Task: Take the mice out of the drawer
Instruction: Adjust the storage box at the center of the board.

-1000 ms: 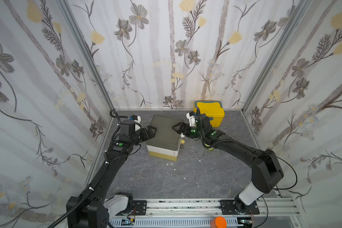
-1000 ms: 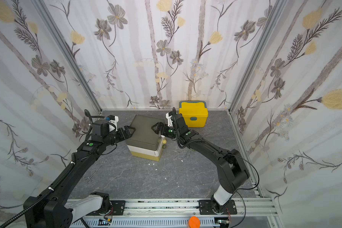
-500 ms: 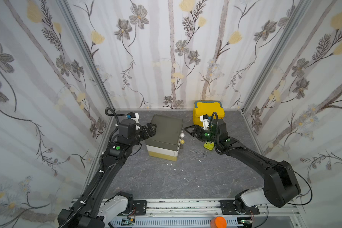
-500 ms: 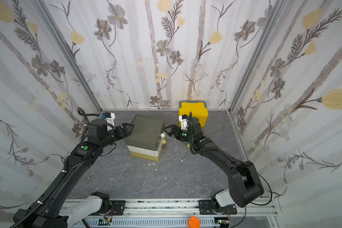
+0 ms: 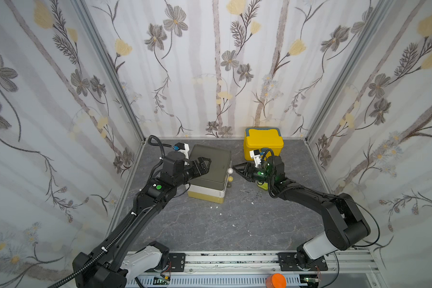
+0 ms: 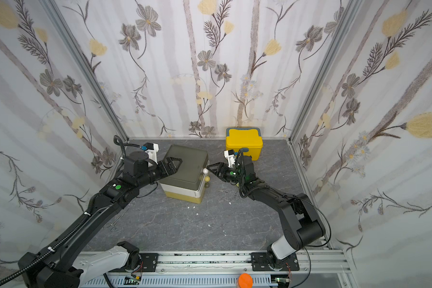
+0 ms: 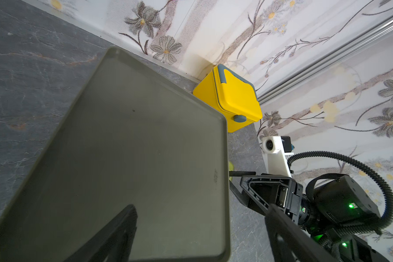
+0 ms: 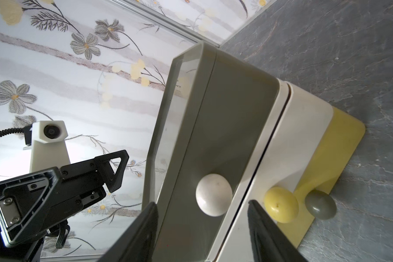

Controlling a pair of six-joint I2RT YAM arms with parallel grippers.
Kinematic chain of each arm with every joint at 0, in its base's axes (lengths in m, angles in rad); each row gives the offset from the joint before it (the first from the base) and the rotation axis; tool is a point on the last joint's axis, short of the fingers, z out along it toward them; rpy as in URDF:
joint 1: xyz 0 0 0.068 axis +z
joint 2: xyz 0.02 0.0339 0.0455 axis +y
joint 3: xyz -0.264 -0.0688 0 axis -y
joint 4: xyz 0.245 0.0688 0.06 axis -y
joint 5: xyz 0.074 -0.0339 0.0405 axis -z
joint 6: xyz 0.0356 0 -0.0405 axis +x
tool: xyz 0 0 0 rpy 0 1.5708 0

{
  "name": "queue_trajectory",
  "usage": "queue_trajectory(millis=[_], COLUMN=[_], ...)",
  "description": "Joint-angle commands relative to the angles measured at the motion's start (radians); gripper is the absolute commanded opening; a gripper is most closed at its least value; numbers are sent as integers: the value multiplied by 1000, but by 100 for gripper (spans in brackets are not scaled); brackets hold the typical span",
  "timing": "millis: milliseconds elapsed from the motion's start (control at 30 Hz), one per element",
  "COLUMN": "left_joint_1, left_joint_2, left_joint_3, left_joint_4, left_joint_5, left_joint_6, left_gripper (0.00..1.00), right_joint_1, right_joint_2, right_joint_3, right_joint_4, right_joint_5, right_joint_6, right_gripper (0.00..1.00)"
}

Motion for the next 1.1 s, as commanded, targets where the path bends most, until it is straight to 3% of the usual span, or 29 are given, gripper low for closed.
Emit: queue_trajectory(millis=[0, 667, 1067], left_joint_1=[-12, -19, -19], left_joint_2=[10, 54, 82], left_joint_3=[7, 52, 35], left_joint_4=[51, 11, 10], left_joint_5=[-32, -117, -98], left_joint_6=[-24, -10, -9], left_gripper=[92, 96, 96], right_joint_1=[9, 129, 126], right_joint_2=[21, 158, 155], right_joint_3=[14, 82, 8], right_joint_4=[100, 266, 336], right_joint_5=[-28, -14, -15], right_joint_6=[51, 180, 211], right_gripper=[62, 49, 37])
